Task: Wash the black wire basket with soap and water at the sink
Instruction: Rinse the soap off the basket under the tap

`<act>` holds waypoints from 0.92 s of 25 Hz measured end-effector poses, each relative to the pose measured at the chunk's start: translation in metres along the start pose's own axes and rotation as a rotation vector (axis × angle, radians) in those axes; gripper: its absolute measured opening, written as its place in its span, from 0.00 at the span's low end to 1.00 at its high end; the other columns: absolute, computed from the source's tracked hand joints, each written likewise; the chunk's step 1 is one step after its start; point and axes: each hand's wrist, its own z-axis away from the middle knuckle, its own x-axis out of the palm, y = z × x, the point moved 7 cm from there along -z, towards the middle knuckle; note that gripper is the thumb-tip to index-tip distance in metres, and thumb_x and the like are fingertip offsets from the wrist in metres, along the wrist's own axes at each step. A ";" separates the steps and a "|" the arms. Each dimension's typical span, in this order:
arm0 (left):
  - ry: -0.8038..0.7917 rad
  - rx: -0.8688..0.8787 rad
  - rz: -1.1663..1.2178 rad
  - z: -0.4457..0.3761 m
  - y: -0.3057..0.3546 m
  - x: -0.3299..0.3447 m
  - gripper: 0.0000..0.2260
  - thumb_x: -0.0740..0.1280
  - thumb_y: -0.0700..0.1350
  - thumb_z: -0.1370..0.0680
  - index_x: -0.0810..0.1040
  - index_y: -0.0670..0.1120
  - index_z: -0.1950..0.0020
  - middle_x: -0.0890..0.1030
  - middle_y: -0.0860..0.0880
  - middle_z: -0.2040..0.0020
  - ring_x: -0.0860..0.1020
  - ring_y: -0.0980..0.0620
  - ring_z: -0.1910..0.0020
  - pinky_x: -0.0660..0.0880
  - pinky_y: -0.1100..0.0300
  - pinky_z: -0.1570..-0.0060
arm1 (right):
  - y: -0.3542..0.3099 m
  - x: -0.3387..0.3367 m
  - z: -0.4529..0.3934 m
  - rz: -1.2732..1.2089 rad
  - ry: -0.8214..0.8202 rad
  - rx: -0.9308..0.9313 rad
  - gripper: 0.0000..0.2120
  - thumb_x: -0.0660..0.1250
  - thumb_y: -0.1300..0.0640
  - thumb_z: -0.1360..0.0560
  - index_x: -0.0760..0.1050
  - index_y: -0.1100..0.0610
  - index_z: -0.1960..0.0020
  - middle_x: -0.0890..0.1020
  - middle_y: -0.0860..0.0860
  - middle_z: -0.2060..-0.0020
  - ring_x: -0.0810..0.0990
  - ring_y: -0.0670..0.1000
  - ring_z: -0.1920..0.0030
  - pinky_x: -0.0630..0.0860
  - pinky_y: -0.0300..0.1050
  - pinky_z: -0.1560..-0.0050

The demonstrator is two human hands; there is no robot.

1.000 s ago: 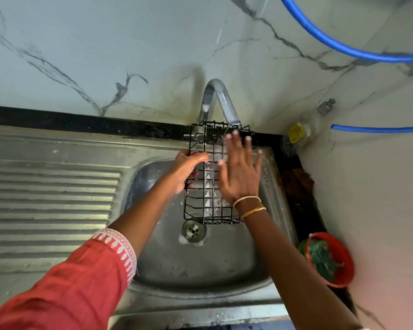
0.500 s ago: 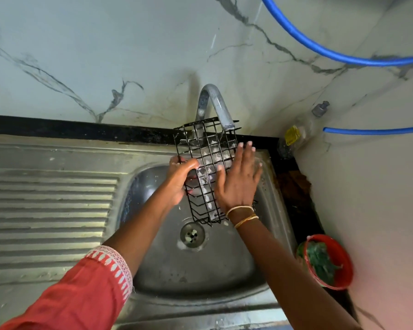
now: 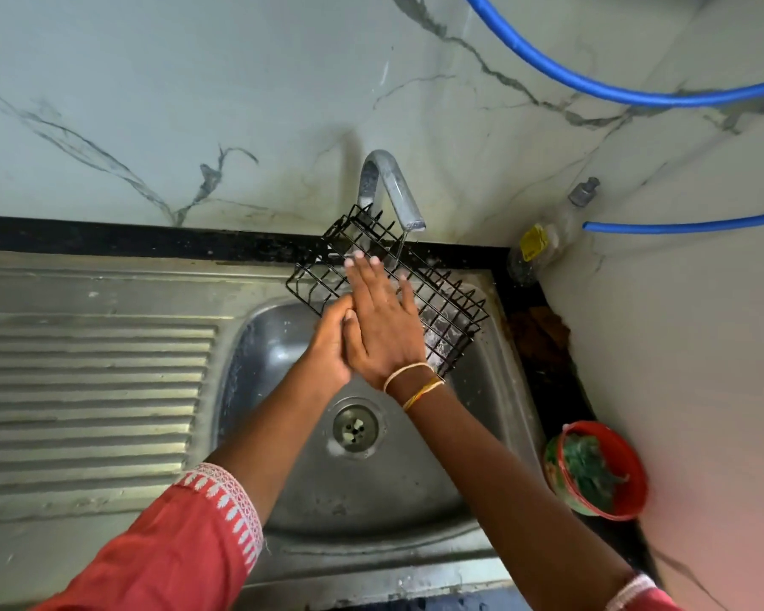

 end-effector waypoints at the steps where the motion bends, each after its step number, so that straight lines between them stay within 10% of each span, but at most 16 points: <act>1: -0.005 -0.014 -0.016 0.003 -0.002 0.000 0.09 0.62 0.49 0.23 0.79 0.48 0.57 0.83 0.48 0.56 0.81 0.51 0.56 0.77 0.55 0.54 | -0.004 -0.003 -0.003 0.010 -0.010 -0.083 0.31 0.47 0.46 0.24 0.52 0.51 0.22 0.54 0.51 0.22 0.49 0.53 0.22 0.48 0.62 0.26; 4: 0.113 -0.079 -0.006 0.007 -0.007 -0.012 0.04 0.62 0.44 0.26 0.74 0.49 0.60 0.73 0.46 0.55 0.74 0.46 0.56 0.71 0.31 0.44 | 0.047 -0.003 0.003 0.030 0.030 0.139 0.30 0.48 0.46 0.24 0.50 0.44 0.23 0.50 0.51 0.22 0.48 0.54 0.22 0.47 0.63 0.26; 7: 0.173 -0.064 0.014 0.013 -0.005 -0.009 0.01 0.62 0.43 0.26 0.72 0.47 0.57 0.69 0.45 0.58 0.72 0.46 0.56 0.73 0.34 0.45 | 0.064 -0.002 0.021 -0.022 0.028 0.426 0.32 0.45 0.42 0.23 0.48 0.51 0.22 0.48 0.53 0.22 0.46 0.55 0.22 0.48 0.64 0.26; 10: 0.141 -0.059 0.036 0.025 -0.002 0.004 0.04 0.66 0.45 0.26 0.77 0.45 0.57 0.79 0.45 0.59 0.80 0.49 0.64 0.79 0.55 0.61 | 0.011 -0.003 0.028 0.027 -0.087 -0.068 0.31 0.46 0.45 0.23 0.49 0.53 0.22 0.50 0.53 0.22 0.47 0.54 0.22 0.49 0.63 0.26; 14: 0.136 -0.116 -0.018 0.030 -0.008 0.018 0.07 0.64 0.43 0.28 0.73 0.47 0.50 0.74 0.39 0.42 0.76 0.37 0.45 0.71 0.30 0.47 | 0.065 -0.026 0.018 0.031 -0.009 0.070 0.29 0.48 0.47 0.23 0.51 0.44 0.23 0.51 0.51 0.22 0.49 0.56 0.23 0.50 0.65 0.27; 18: 0.139 -0.159 -0.115 0.036 -0.013 0.019 0.11 0.65 0.48 0.28 0.78 0.45 0.49 0.78 0.42 0.49 0.77 0.42 0.48 0.68 0.34 0.41 | 0.025 -0.023 0.026 -0.031 -0.096 -0.073 0.31 0.46 0.48 0.25 0.53 0.54 0.22 0.53 0.53 0.23 0.50 0.54 0.23 0.50 0.63 0.26; 23: 0.187 -0.199 -0.083 0.038 -0.025 0.010 0.08 0.67 0.47 0.28 0.75 0.51 0.49 0.72 0.44 0.37 0.74 0.39 0.41 0.53 0.21 0.39 | 0.039 -0.032 -0.011 0.017 -0.156 -0.201 0.26 0.43 0.48 0.22 0.55 0.44 0.24 0.55 0.47 0.23 0.51 0.56 0.23 0.48 0.68 0.27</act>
